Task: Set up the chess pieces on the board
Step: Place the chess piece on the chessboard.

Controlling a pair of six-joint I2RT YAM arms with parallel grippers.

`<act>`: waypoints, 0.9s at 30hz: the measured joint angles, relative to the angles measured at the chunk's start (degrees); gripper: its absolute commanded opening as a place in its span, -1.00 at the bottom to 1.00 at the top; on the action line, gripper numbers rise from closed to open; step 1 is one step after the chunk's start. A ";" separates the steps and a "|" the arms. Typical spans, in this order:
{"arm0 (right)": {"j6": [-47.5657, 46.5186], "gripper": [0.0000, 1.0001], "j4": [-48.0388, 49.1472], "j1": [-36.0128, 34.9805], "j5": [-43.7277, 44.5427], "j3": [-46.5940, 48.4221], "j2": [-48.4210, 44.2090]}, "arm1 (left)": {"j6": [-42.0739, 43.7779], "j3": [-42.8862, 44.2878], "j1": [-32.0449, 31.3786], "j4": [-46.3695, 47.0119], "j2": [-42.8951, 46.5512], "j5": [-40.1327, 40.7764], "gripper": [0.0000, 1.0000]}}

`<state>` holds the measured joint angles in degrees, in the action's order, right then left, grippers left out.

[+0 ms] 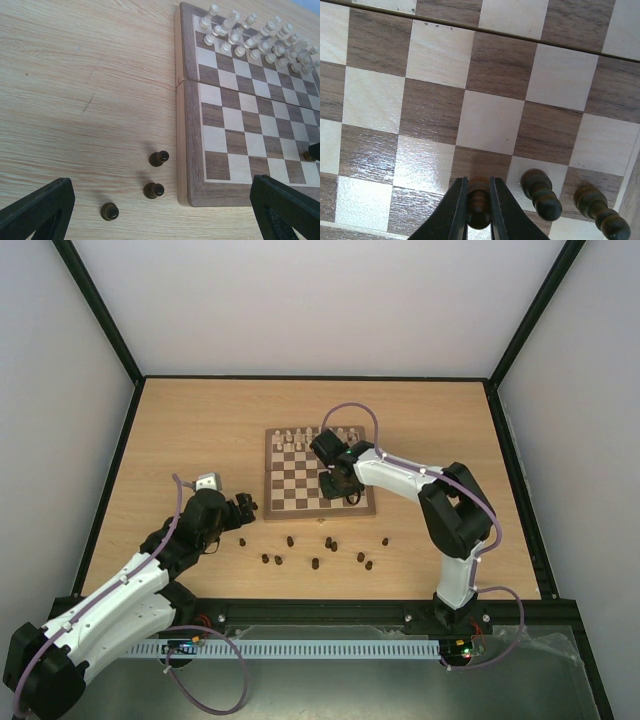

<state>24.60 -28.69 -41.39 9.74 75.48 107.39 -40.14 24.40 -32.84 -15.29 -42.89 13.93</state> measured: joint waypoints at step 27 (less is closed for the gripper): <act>-0.07 -0.38 0.33 0.00 0.15 0.96 0.76 | 0.00 0.00 0.00 0.02 -0.26 0.28 0.98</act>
<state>24.53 -28.36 -41.39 9.89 76.44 108.16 -40.14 24.40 -32.84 -15.27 -43.16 14.22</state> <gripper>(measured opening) 0.281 0.991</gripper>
